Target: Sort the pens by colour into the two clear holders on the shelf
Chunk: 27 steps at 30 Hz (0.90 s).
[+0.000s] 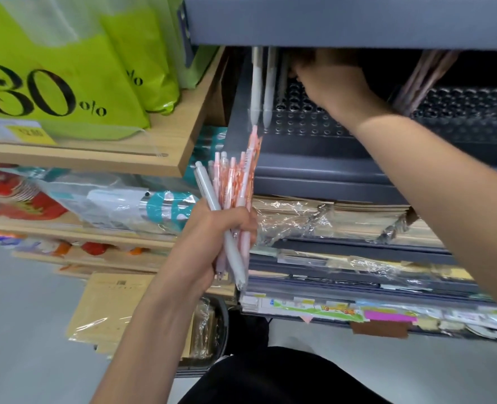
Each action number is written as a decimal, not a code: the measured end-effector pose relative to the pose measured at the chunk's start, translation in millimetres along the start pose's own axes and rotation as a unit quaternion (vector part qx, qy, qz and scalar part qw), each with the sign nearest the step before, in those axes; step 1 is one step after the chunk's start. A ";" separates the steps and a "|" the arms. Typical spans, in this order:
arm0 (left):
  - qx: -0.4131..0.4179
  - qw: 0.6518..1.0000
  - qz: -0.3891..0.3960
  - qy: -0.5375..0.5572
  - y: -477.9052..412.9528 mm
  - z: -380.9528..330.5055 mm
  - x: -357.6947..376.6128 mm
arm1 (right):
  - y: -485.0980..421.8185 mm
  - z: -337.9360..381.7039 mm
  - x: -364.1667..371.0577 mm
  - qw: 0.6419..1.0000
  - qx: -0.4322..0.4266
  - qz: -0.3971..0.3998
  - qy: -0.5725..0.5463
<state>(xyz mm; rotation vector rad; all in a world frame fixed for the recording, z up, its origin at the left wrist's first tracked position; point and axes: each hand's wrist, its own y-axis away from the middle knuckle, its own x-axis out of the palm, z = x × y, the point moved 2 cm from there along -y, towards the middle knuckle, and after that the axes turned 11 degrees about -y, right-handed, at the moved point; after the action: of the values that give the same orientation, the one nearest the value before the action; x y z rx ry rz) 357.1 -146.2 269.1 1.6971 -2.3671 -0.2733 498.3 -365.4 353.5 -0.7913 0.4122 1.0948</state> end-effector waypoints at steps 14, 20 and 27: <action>-0.009 1.000 0.007 0.025 -0.8 -0.8 2.4 | 36.7 14.1 -18.1 0.977 0.043 0.047 -0.205; -0.012 1.000 0.009 0.015 -5.0 -1.1 14.7 | 92.4 8.4 -18.5 0.888 0.081 0.251 -0.378; 0.001 0.999 0.044 0.007 -13.5 -2.8 49.0 | 106.5 -15.0 -39.6 0.844 0.161 0.241 -0.452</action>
<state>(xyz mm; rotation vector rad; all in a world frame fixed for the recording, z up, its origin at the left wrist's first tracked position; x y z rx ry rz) 354.9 -197.0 271.4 1.5851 -2.4256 -0.2442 386.6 -377.0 330.9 0.2001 -0.0352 1.6745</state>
